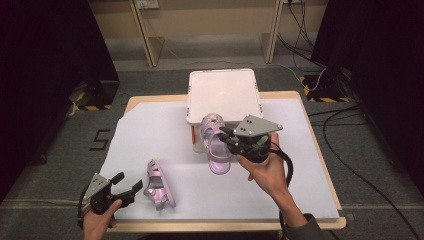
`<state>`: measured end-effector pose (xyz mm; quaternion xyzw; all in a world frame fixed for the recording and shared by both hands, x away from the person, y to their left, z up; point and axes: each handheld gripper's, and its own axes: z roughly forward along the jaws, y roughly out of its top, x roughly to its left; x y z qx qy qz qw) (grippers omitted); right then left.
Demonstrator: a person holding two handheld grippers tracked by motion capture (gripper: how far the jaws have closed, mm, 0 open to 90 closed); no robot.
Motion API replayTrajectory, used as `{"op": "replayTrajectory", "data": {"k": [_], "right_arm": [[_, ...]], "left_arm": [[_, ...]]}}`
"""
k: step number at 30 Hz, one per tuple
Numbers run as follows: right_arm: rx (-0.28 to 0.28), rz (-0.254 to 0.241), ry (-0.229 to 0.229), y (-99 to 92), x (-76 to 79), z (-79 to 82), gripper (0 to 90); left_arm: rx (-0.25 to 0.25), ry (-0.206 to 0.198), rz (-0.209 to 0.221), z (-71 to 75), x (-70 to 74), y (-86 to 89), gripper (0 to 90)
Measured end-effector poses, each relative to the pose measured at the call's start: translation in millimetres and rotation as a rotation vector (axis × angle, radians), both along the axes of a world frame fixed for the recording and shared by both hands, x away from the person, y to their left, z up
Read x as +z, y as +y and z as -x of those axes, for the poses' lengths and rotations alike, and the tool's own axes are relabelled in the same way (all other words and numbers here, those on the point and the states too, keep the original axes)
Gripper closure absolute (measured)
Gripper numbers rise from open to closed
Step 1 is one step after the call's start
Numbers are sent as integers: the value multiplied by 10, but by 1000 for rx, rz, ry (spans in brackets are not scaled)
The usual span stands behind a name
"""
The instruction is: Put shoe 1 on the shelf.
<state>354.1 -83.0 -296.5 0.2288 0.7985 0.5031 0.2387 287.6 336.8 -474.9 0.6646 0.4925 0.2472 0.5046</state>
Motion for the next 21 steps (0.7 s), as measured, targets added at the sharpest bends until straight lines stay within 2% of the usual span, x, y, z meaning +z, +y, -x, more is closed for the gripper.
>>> {"op": "replayTrajectory", "data": {"k": [5,7,16,18,21], "right_arm": [[-10,0,-5,49,64,-126,802],[-22,6,-12,77,82,-229,802],[-65,17,-33,180,107,-548,803],[-64,18,-37,187,104,-576,803],[-84,22,-36,229,83,-719,803]], "left_arm": [[-1,-1,-2,1,2,-2,165],[0,1,-1,1,1,3,165],[-2,0,0,4,5,3,165],[-2,-1,1,4,6,3,165],[-3,-4,-1,7,7,1,165]]}}
